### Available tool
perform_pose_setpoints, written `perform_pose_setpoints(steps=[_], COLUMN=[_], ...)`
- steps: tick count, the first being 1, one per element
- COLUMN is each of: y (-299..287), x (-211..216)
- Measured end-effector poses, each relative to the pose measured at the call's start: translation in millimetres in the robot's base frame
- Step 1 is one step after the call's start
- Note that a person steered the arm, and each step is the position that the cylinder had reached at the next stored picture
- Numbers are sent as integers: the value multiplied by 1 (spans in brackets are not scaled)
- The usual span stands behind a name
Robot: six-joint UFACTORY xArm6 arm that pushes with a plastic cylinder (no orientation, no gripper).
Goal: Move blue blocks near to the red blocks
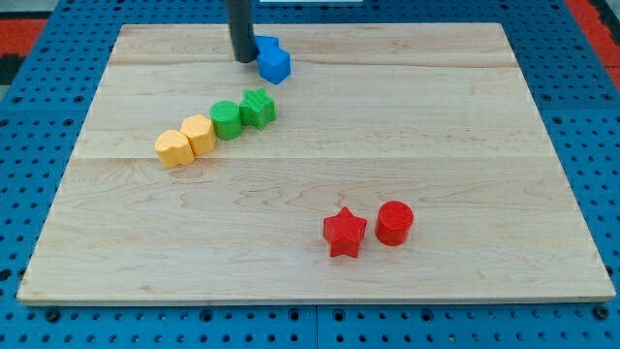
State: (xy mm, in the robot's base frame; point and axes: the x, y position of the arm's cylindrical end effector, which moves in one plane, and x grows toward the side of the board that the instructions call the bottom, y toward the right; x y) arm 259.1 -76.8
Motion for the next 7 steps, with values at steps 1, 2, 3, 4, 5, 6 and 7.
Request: perform_pose_setpoints(steps=[1, 2, 3, 4, 5, 6, 7], y=[18, 53, 77, 104, 130, 158, 196], x=[18, 30, 36, 30, 61, 96, 96])
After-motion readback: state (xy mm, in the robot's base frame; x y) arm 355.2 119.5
